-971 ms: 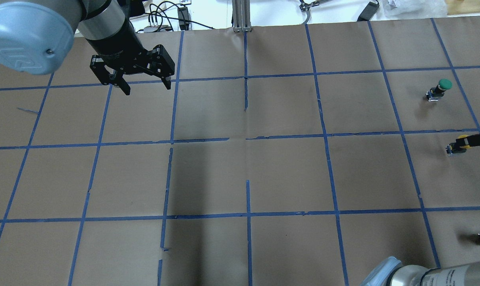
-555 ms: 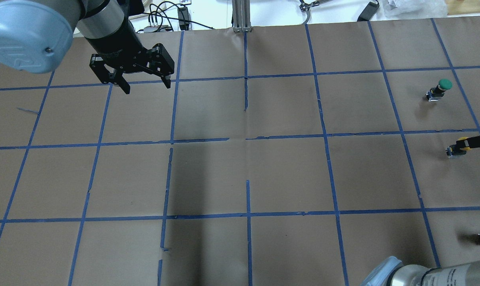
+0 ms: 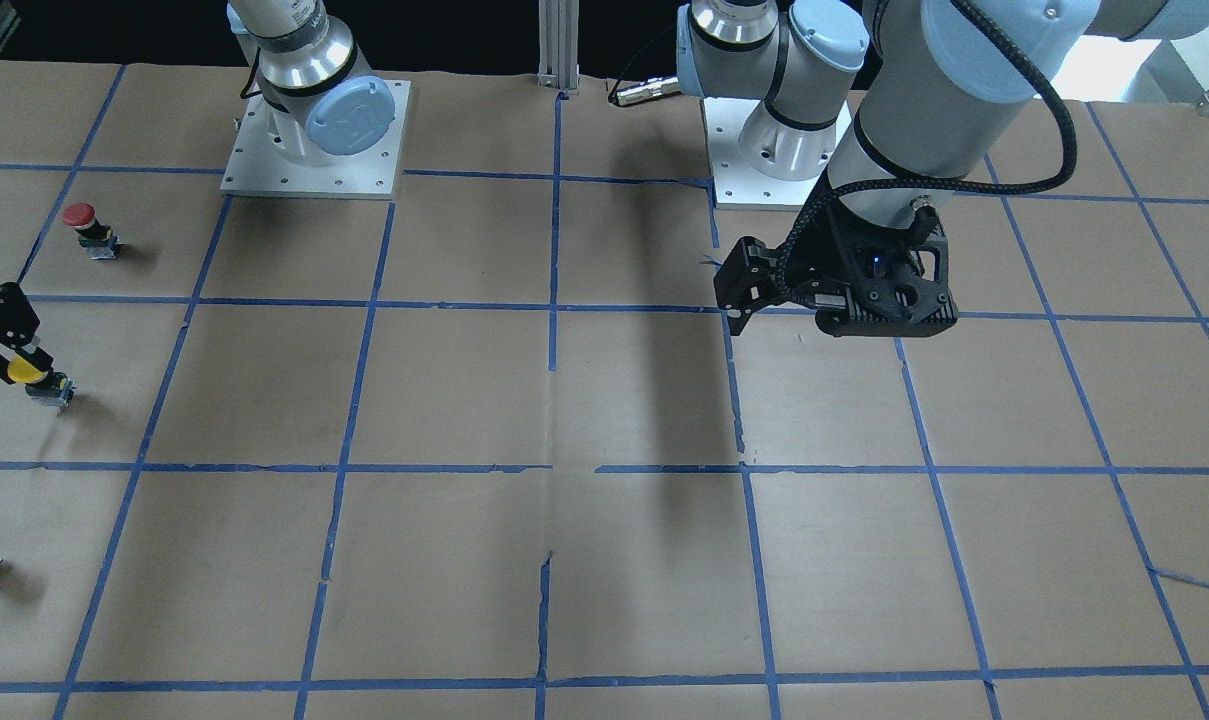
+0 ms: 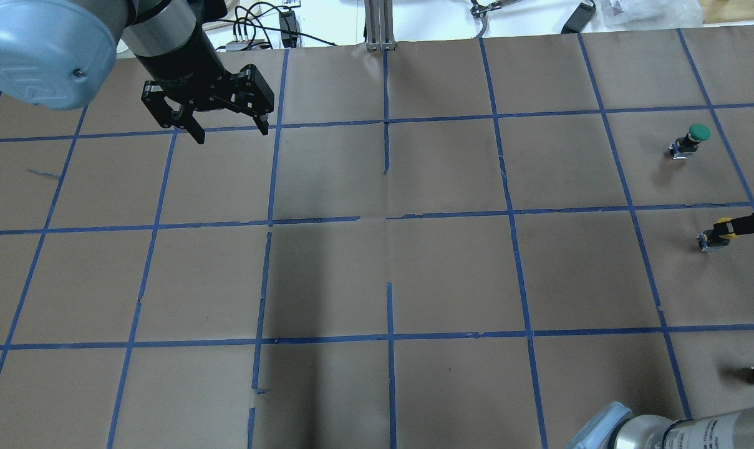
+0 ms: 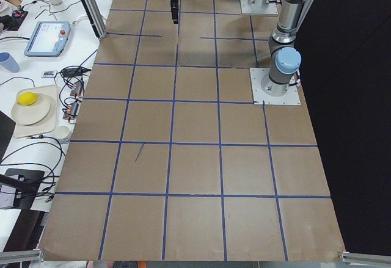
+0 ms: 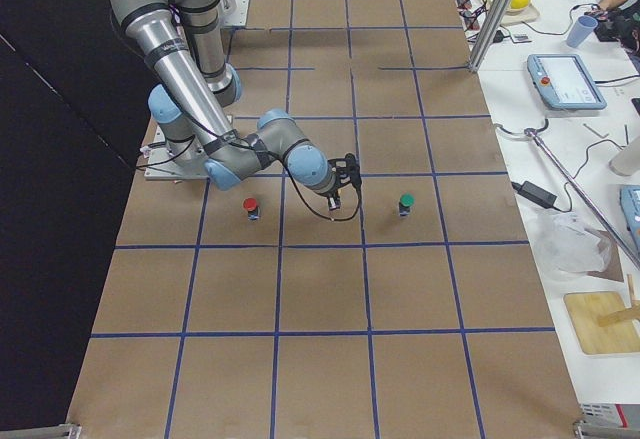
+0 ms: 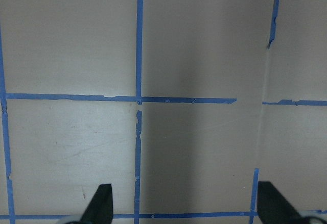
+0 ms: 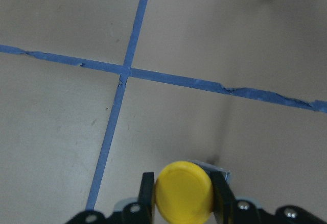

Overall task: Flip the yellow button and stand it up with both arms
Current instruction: 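Lower the yellow button upright onto the table with the right gripper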

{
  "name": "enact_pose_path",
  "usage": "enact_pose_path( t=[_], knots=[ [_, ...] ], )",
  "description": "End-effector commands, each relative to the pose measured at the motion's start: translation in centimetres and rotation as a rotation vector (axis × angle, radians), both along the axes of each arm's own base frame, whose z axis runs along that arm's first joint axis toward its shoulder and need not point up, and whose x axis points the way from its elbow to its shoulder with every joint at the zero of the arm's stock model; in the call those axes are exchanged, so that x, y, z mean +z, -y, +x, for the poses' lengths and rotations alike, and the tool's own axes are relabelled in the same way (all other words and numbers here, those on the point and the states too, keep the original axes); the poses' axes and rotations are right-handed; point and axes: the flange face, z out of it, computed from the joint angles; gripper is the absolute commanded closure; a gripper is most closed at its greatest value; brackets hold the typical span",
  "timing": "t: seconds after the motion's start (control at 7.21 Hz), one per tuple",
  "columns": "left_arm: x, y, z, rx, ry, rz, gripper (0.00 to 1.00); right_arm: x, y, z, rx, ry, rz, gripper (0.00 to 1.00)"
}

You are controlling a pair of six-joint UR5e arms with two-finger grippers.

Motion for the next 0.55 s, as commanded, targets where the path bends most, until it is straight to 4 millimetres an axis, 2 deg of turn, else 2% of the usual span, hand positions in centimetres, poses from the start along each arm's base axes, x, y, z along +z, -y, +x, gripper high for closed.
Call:
enact_pose_path(
  t=[0.0,0.28,0.42],
  knots=[
    [-0.17,-0.15,-0.01,0.000,-0.001,0.004,0.00,-0.11,-0.28,-0.16,-0.006,0.002,0.010,0.80],
    [0.05,-0.03,0.02,0.000,0.002,-0.001,0.00,-0.05,-0.50,-0.60,-0.015,0.001,0.009,0.77],
    [0.09,-0.27,0.09,-0.002,0.008,-0.003,0.00,-0.03,-0.50,-0.61,-0.015,-0.001,0.008,0.67]
  ],
)
